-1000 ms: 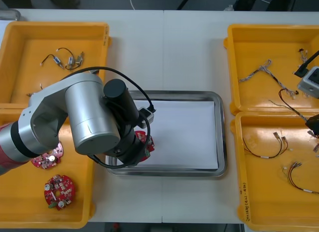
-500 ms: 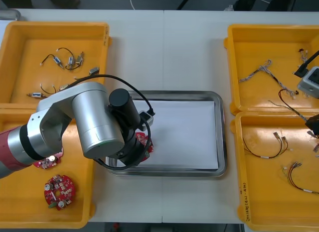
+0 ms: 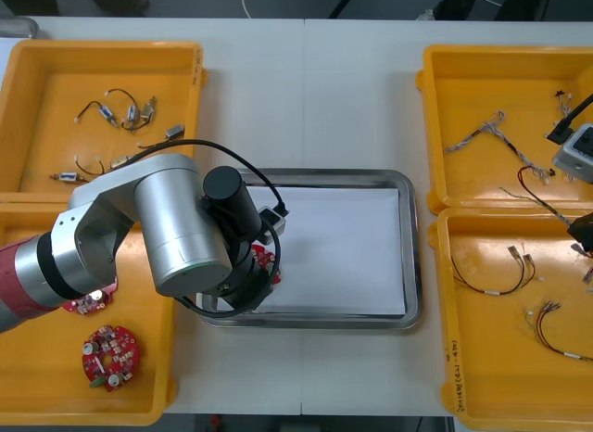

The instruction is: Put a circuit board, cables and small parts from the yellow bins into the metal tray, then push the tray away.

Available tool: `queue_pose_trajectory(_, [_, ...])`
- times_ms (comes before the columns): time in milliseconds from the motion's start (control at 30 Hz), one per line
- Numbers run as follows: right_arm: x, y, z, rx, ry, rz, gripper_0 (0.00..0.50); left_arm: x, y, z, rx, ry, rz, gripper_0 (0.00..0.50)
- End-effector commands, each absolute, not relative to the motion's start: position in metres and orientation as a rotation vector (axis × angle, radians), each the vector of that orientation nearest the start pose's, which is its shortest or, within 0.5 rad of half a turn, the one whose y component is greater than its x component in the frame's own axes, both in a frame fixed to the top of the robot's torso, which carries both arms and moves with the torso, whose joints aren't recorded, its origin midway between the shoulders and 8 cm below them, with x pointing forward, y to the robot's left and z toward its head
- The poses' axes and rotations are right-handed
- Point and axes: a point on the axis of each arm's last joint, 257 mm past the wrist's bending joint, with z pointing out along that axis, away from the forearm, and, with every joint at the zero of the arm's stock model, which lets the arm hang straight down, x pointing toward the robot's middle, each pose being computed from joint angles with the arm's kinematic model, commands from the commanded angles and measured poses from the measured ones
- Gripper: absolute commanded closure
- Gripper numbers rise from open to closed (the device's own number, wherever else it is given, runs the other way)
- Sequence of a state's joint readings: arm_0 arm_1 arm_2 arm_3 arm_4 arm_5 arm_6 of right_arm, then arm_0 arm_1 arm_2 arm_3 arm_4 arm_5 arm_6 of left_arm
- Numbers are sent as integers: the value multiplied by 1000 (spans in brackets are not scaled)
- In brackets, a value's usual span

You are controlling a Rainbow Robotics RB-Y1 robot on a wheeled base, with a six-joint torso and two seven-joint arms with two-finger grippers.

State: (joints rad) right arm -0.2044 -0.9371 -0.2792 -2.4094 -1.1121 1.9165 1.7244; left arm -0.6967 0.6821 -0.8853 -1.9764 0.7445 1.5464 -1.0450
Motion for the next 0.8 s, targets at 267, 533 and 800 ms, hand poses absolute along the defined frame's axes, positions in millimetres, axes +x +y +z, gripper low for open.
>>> queue_pose_trajectory(267, [350, -304, -97, -1102, 2374, -234, 500, 391, 89, -234, 738, 2677, -60, 0])
queue_pose_trajectory(533, [354, -284, -92, -1177, 2331, -217, 500, 393, 109, -189, 648, 2684, -56, 0])
queue_pose_trajectory(800, [362, -236, -86, -1366, 2225, -228, 500, 409, 139, -145, 495, 2658, -63, 0])
